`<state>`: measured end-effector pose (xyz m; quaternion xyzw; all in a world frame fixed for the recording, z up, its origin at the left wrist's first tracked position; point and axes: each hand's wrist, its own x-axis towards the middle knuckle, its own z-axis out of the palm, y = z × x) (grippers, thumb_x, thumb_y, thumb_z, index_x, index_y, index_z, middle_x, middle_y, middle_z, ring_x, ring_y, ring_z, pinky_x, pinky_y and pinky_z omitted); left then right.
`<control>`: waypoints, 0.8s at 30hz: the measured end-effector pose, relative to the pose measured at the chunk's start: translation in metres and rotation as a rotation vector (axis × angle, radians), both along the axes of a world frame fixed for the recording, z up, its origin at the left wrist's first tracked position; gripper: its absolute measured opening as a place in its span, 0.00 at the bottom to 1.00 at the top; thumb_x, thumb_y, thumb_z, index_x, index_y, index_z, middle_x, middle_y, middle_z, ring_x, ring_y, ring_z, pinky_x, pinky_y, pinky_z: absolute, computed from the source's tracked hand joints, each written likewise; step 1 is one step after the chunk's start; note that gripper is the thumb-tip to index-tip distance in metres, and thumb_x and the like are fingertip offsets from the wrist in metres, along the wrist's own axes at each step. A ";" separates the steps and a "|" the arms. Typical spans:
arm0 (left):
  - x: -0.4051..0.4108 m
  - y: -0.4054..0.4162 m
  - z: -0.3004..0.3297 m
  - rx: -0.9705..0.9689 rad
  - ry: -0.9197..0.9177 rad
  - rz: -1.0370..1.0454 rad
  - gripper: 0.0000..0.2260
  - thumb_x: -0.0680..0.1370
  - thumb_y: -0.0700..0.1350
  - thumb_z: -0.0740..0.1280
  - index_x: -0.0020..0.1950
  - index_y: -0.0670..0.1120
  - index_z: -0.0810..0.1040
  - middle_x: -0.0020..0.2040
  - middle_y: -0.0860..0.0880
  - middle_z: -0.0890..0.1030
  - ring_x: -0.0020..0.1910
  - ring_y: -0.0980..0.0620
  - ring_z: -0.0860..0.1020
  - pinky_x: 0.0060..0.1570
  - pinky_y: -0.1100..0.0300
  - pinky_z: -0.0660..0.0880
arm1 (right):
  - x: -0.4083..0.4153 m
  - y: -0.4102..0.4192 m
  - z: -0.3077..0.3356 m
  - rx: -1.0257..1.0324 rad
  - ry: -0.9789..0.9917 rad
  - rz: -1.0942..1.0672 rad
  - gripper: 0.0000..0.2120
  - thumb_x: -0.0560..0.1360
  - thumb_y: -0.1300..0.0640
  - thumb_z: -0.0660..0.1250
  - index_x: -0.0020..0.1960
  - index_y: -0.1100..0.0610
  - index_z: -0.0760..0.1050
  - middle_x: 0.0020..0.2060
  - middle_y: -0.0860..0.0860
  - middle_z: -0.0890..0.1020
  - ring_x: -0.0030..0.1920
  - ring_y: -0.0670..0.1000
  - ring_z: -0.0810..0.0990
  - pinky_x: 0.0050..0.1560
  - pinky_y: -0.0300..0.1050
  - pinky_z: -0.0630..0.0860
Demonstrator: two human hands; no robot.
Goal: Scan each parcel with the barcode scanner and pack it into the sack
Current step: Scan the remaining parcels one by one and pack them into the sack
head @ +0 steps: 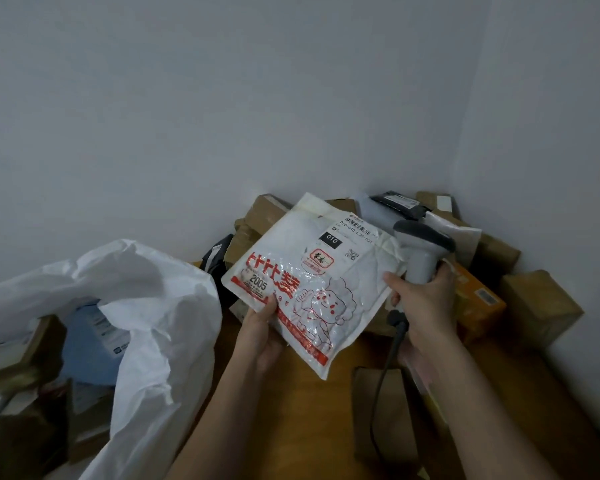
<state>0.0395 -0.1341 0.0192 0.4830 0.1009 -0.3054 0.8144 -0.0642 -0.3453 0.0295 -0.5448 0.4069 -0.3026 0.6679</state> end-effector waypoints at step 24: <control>0.011 0.025 -0.012 0.424 -0.280 -0.070 0.11 0.78 0.43 0.68 0.60 0.42 0.76 0.50 0.41 0.84 0.48 0.40 0.84 0.50 0.42 0.81 | -0.028 0.001 0.038 -0.279 0.040 0.152 0.15 0.75 0.48 0.70 0.59 0.47 0.70 0.43 0.54 0.80 0.37 0.51 0.80 0.34 0.49 0.78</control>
